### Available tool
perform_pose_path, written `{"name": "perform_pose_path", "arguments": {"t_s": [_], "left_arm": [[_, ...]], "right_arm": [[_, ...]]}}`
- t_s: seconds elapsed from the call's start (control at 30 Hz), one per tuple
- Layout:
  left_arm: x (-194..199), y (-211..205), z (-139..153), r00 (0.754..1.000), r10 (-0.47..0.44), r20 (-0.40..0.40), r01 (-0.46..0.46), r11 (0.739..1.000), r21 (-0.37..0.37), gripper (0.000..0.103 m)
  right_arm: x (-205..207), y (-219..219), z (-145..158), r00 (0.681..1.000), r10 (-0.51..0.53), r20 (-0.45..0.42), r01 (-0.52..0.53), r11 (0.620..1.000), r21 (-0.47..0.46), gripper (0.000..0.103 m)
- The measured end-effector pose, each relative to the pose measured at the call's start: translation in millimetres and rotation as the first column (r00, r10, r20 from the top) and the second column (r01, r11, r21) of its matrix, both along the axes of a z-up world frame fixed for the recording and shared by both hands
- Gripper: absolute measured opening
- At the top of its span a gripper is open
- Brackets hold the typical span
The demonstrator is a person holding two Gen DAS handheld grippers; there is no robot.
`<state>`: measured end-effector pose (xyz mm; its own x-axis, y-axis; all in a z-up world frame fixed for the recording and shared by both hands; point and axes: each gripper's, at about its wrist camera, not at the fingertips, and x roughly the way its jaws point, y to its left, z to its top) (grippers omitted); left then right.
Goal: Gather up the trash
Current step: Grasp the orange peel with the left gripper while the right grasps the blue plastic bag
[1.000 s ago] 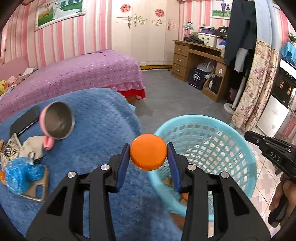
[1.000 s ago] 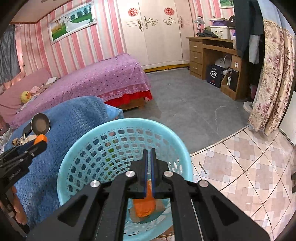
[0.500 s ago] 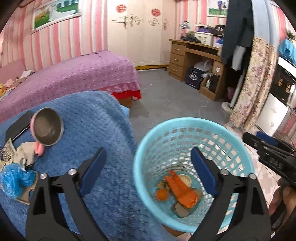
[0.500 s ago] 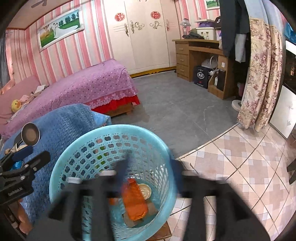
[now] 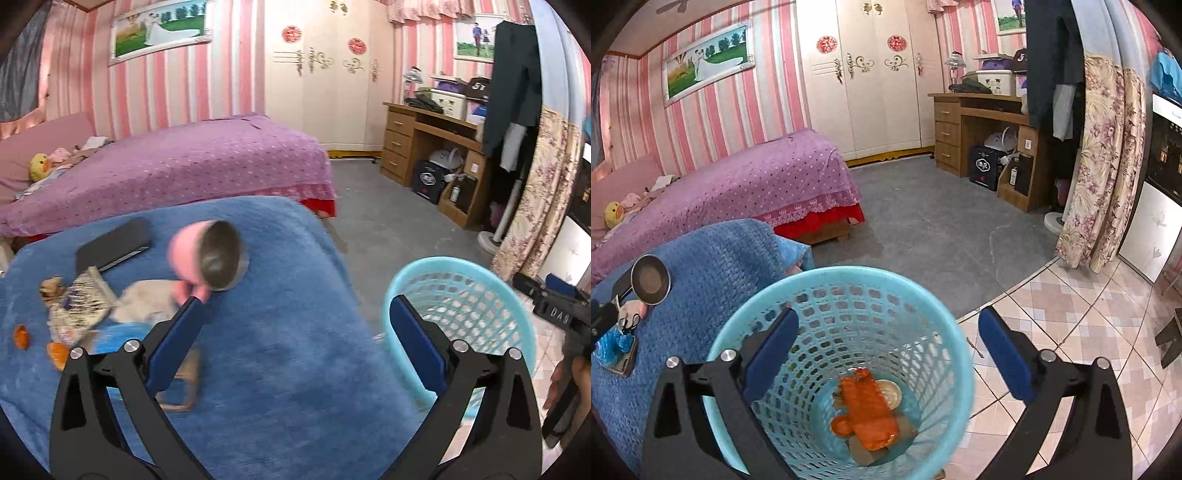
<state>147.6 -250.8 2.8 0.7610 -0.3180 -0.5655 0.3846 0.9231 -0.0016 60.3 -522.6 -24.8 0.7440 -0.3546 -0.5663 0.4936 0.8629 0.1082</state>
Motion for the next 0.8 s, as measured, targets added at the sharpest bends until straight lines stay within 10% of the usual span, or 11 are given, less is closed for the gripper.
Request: {"name": "perform_pose_path", "arguments": {"t_s": [0.43, 0.8], "left_arm": [[14.3, 160.0, 2.8, 0.971, 0.239, 0.027, -0.240, 0.969, 0.053, 0.097], [46.8, 245.1, -52.3, 0.923, 0.381, -0.060, -0.373, 0.922, 0.107, 0.097]], "right_arm": [[45.9, 99.0, 12.6, 0.991, 0.136, 0.013, -0.136, 0.990, -0.045, 0.099], [71.5, 171.2, 7.1, 0.981, 0.184, -0.059, -0.191, 0.971, -0.145, 0.099]]}}
